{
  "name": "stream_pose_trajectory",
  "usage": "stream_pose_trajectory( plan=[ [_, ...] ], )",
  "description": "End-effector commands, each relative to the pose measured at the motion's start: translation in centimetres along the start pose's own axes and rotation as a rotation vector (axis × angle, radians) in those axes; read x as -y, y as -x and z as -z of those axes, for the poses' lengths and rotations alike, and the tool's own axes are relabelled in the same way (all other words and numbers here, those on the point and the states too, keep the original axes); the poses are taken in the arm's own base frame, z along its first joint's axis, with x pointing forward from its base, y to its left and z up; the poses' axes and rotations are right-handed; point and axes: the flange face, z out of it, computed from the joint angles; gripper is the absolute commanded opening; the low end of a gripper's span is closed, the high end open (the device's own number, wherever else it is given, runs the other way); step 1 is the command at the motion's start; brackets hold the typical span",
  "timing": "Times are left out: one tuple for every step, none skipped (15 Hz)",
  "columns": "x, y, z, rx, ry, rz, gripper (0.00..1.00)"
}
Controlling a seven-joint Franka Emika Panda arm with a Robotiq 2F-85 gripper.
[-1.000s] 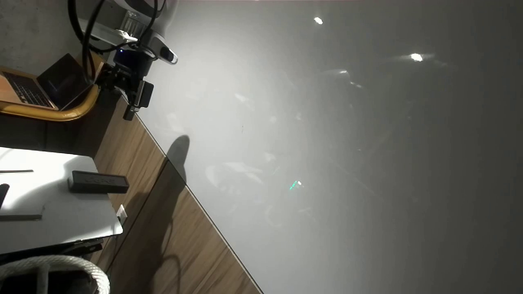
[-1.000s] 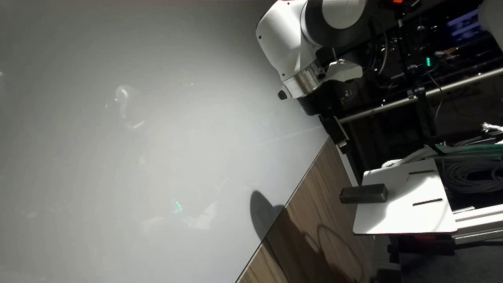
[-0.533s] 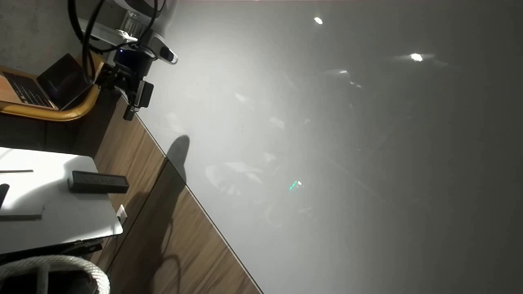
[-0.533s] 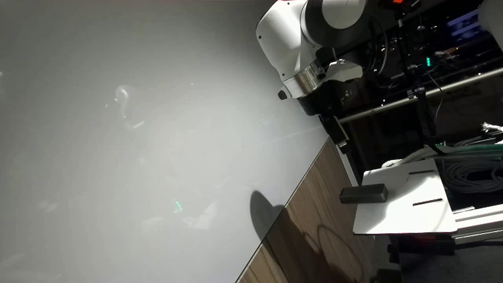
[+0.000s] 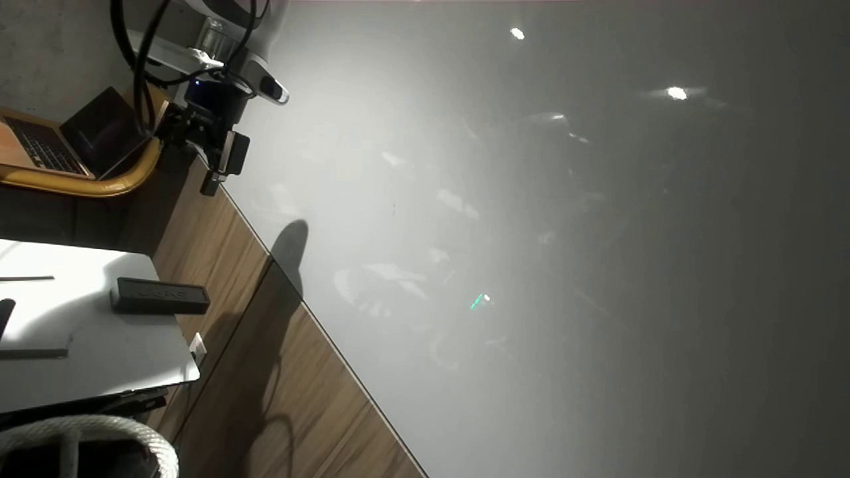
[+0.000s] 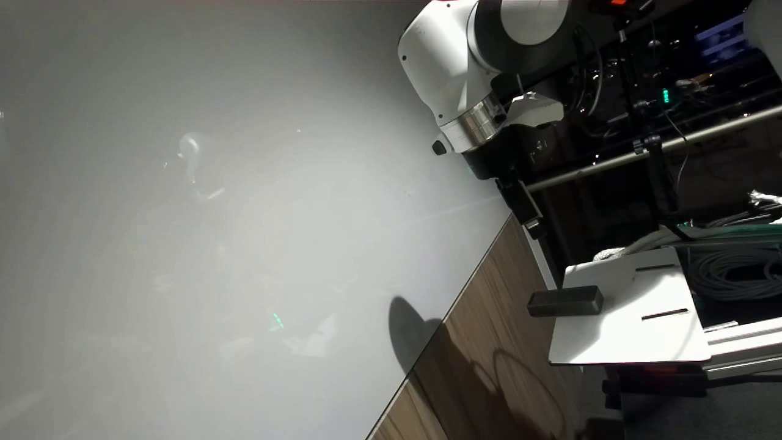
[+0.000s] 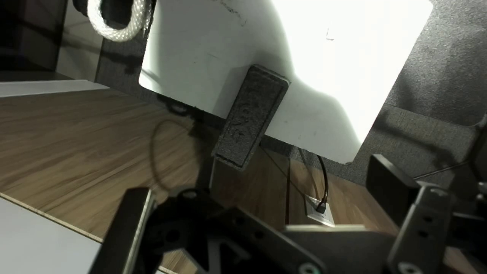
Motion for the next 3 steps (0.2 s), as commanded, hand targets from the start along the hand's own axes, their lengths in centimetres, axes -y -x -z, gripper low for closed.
stream_pose_trajectory(
  plan=[
    [0.0,-0.01,0.03,0.001,0.0,0.0,1.0],
    [0.0,-0.01,0.03,0.001,0.0,0.0,1.0],
    [0.0,-0.01,0.03,0.0,0.0,0.0,1.0]
  ],
)
